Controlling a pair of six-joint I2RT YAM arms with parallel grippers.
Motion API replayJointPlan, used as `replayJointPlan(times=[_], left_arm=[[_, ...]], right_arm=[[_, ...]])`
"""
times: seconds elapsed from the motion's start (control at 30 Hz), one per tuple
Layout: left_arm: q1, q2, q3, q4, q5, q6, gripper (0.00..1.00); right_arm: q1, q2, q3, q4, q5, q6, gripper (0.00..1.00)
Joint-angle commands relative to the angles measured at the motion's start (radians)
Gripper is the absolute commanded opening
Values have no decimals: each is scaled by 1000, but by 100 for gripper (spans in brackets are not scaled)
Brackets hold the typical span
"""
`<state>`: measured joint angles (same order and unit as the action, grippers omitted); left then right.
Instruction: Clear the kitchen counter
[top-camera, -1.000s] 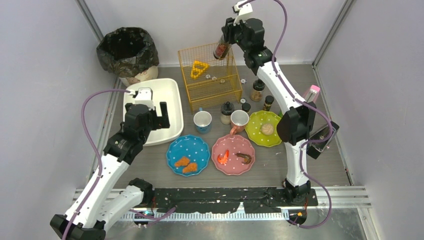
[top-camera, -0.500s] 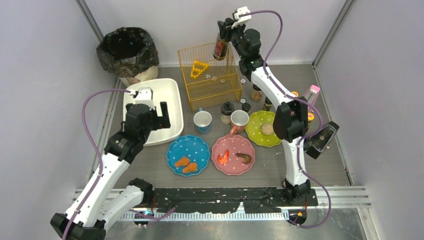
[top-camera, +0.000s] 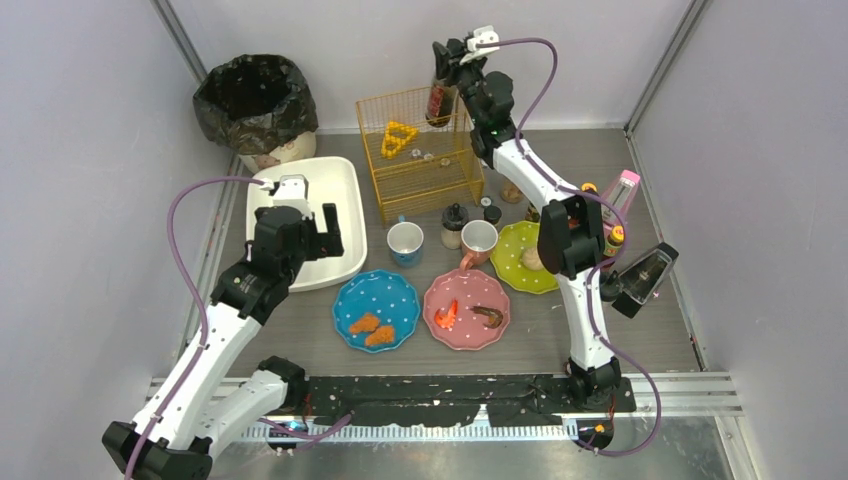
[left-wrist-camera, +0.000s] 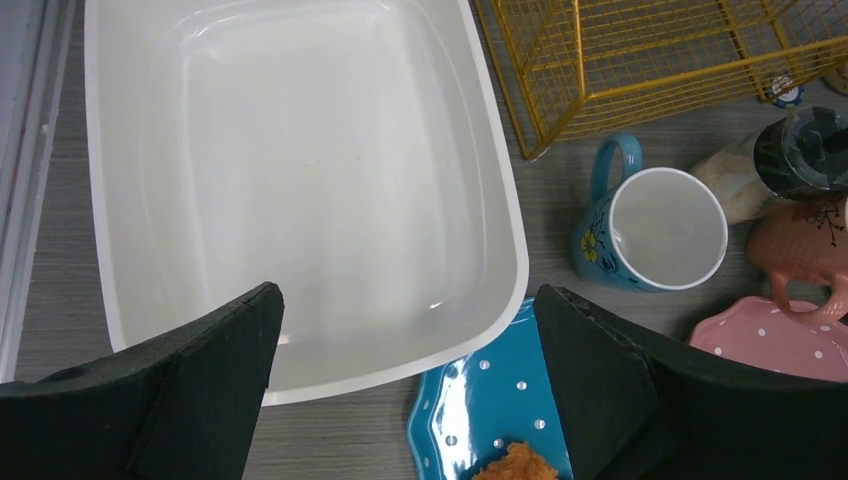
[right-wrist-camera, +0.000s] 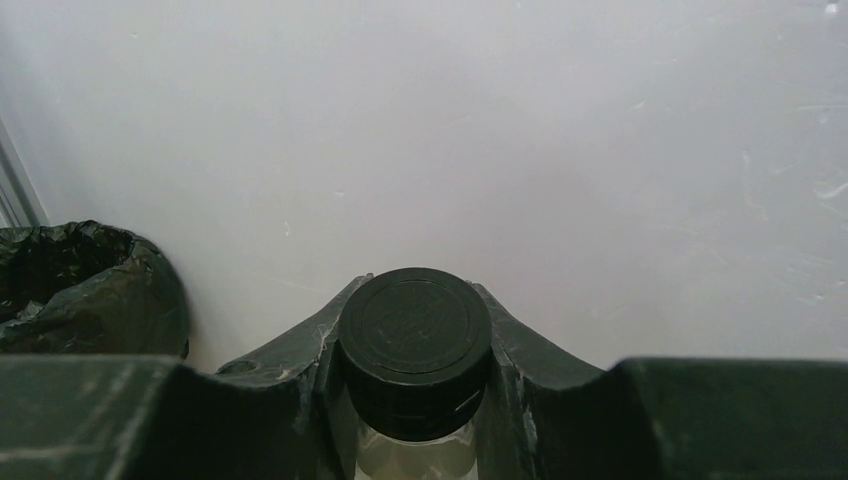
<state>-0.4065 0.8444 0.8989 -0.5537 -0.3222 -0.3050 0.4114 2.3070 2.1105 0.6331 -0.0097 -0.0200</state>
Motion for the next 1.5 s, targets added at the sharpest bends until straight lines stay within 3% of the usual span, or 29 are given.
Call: replayJointPlan(times=[0.0,0.27,0.47,0.8,0.93,0.97,1.07,1.47], left_arm=[[-2,2,25,9,12,-17,100],[-3,9,1,13,18,-29,100],[-2,14,-16,12,27,-42,100],[-2,-8,-39,1,29,-56,99],[-2,-20,-48,-1,25,-59,100],[-2,-24,-50,-2,24,-60,100],[-2,-31,-54,-2,22,-60,100],[-2,-57,-48,3,6,-54,100]], right_arm=[[4,86,-50,-155,32,14,15],[6,155,26,-233,50,-2,25],[7,196,61,-270,37,36,26],[8,167,-14,-245,63,49,28],[9,134,-44,-227,70,27,39],[9,124,-47,-225,70,26,49],[9,103,-48,-233,54,25,62],[4,-35,-53,-269,59,25,92]])
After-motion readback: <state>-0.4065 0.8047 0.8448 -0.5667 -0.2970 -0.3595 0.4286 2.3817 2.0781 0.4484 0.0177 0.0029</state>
